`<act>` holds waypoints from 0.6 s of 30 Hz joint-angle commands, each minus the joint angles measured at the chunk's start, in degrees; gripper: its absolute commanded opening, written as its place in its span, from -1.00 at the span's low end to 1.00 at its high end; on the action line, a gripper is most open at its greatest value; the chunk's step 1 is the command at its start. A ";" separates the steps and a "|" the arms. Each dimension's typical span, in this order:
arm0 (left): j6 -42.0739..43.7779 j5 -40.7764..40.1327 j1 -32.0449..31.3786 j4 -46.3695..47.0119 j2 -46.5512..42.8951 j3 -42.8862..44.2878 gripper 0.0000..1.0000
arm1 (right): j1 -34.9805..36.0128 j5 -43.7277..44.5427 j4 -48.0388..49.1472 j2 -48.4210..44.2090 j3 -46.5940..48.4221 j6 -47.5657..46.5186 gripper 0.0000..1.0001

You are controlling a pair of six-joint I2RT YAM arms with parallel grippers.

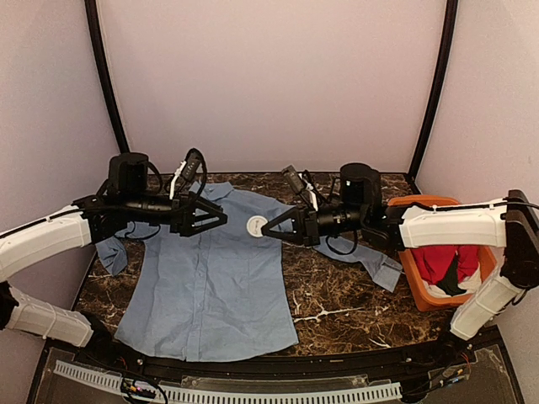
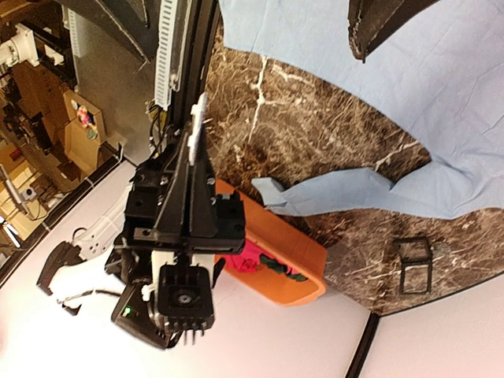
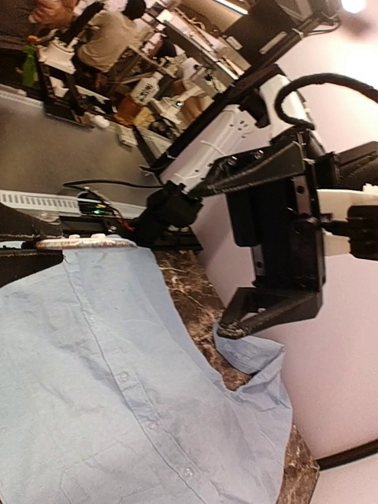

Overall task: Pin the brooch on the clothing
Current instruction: Pass from the left arm to the right, then pass from the right arm to the left

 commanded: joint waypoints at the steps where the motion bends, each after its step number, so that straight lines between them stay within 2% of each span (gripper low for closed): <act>1: -12.91 6.98 -0.19 20.21 4.52 -1.85 0.66 | 0.48 9.61 21.02 0.15 -5.12 12.53 -1.00; 5: -18.85 9.61 -0.72 31.39 7.70 -2.18 0.61 | 1.87 14.25 26.57 0.76 -8.15 13.74 -1.00; 6: -19.56 10.06 -0.90 33.47 9.16 -1.89 0.54 | 2.10 15.34 28.87 0.76 -9.16 14.32 -1.00; 9: -20.46 11.61 -2.56 34.79 11.49 -0.32 0.42 | 2.28 17.60 33.36 0.97 -11.59 15.97 -1.00; 11: -20.01 11.73 -3.54 34.48 12.44 0.26 0.30 | 2.39 18.99 34.19 1.05 -12.39 16.13 -1.00; 18: -19.15 11.85 -5.67 33.77 14.75 1.46 0.07 | 2.81 22.78 37.83 1.28 -14.60 16.14 -1.00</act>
